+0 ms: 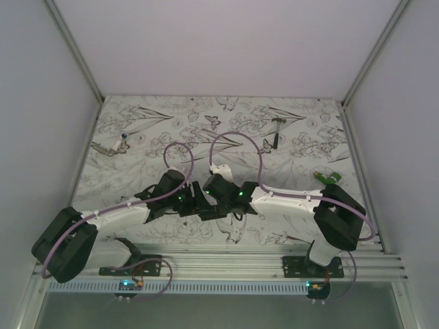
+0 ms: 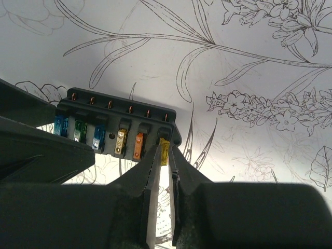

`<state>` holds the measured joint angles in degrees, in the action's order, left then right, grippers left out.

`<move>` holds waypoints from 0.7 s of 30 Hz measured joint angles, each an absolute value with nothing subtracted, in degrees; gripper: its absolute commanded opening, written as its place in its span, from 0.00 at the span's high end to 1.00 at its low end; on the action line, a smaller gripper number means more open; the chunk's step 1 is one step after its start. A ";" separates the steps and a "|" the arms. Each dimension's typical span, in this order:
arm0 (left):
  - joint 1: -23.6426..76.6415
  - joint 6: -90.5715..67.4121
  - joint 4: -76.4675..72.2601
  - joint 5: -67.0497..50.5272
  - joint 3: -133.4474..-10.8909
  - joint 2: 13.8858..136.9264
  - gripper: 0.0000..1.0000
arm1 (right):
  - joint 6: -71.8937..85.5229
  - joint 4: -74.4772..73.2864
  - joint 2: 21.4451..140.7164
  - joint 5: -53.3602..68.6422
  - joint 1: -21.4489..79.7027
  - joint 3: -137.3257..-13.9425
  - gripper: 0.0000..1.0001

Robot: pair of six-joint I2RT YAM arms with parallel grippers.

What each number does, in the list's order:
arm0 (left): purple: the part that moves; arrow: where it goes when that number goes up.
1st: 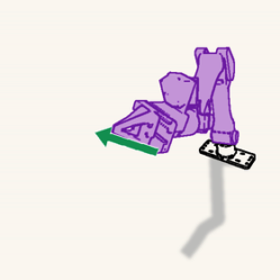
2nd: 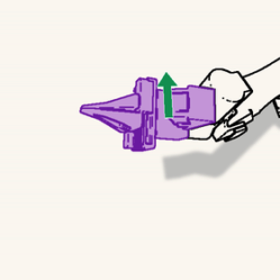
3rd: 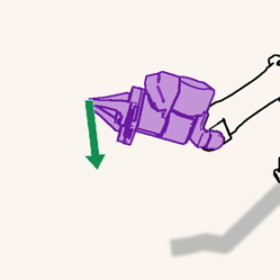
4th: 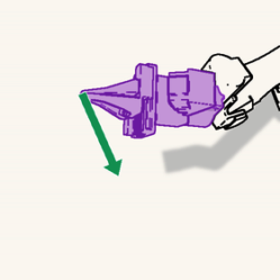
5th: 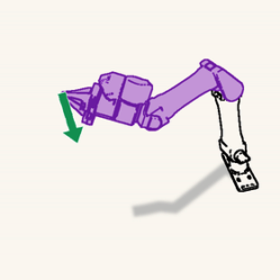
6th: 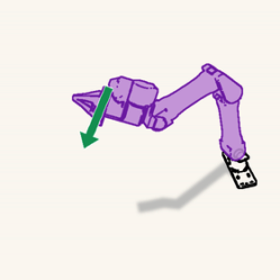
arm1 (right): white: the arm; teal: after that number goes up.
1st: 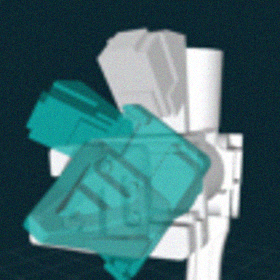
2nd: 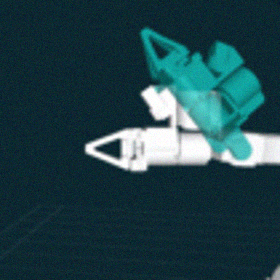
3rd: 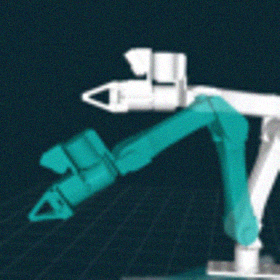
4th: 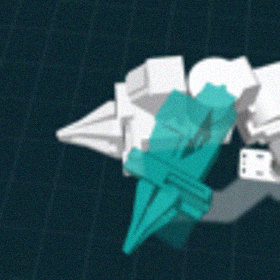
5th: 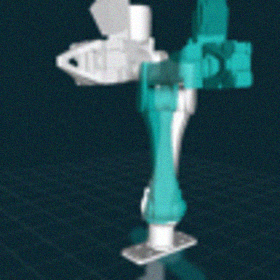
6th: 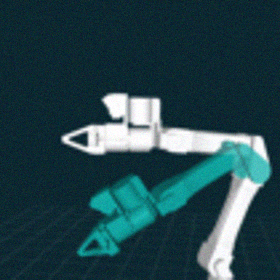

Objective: Snap on the fuse box
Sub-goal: Install the fuse at the fuse box base.

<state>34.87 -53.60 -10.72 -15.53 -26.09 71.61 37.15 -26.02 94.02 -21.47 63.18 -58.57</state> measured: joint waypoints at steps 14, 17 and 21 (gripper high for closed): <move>35.11 -54.52 -10.68 -15.22 -26.09 71.61 0.38 | 37.12 -27.14 95.55 -20.88 63.07 -60.60 1.00; 35.59 -54.98 -10.68 -14.79 -26.09 71.61 0.40 | 37.12 -27.92 96.14 -20.95 63.07 -61.41 1.00; 36.29 -56.01 -10.61 -13.58 -25.82 71.29 0.43 | 37.15 -28.99 97.08 -21.30 63.07 -62.48 1.00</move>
